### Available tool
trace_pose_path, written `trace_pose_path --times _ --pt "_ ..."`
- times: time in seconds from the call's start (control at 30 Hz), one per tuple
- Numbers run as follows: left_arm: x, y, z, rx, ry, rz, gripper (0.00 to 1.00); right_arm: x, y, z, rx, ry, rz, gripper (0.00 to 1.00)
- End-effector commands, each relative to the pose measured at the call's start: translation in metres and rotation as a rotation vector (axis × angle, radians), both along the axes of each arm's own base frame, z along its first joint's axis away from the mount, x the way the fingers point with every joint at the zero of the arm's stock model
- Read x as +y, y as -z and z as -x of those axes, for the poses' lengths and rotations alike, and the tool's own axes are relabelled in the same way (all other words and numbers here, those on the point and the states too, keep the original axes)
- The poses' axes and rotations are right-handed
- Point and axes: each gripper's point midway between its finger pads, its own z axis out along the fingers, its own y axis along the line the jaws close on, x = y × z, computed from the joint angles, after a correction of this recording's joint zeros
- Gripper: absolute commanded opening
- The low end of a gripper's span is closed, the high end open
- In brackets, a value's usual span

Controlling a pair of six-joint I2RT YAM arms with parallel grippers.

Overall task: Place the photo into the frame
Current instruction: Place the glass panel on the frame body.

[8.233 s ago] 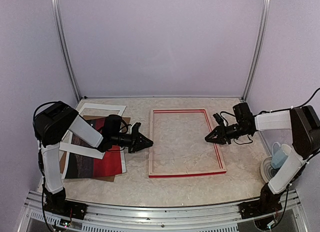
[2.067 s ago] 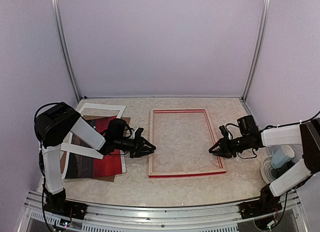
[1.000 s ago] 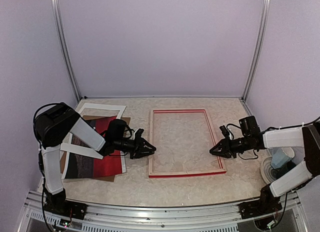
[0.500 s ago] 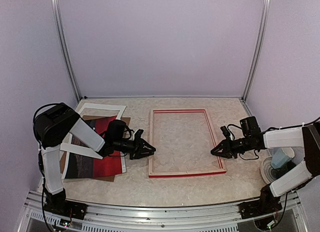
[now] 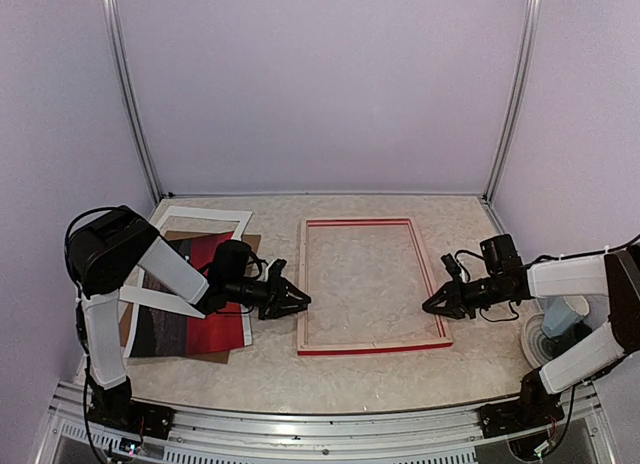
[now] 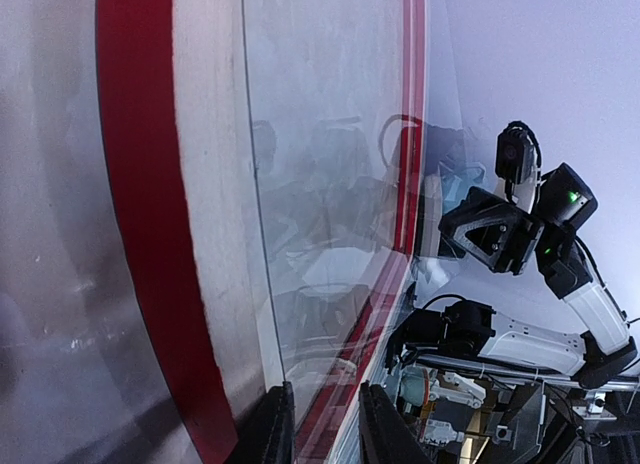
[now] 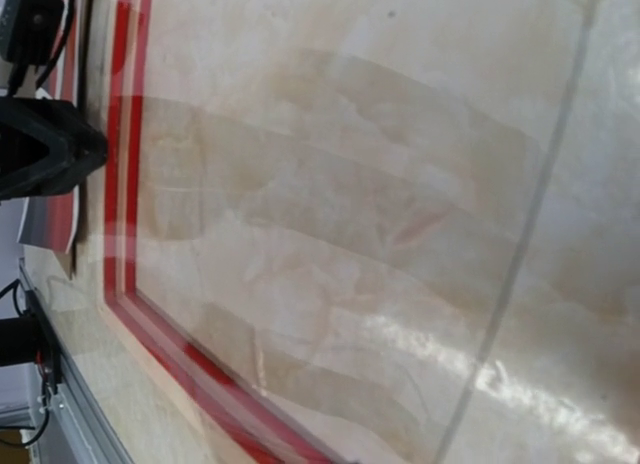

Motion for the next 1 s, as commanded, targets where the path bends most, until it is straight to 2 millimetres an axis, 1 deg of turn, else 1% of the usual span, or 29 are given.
trace_pose_path --times 0.0,0.3,0.47,0.57,0.73,0.97 --pt "-0.003 -0.008 0.001 -0.024 0.014 0.014 0.25 -0.006 0.000 0.004 -0.014 0.009 0.021 0.12" --pt "-0.003 -0.007 0.003 -0.020 0.018 0.012 0.25 -0.006 0.008 0.004 -0.002 0.002 0.024 0.13" --pt "-0.002 -0.006 0.005 -0.018 0.018 0.009 0.25 -0.006 0.009 -0.001 -0.010 0.005 0.035 0.19" --pt "0.000 -0.003 0.006 -0.016 0.018 0.006 0.29 -0.006 0.010 -0.004 -0.011 0.005 0.040 0.25" --pt "0.002 -0.001 0.009 -0.011 0.017 0.002 0.33 -0.008 0.011 -0.007 -0.015 0.011 0.055 0.32" --pt "0.007 -0.002 0.011 -0.019 0.011 -0.022 0.43 -0.011 0.011 -0.009 -0.022 0.022 0.084 0.34"
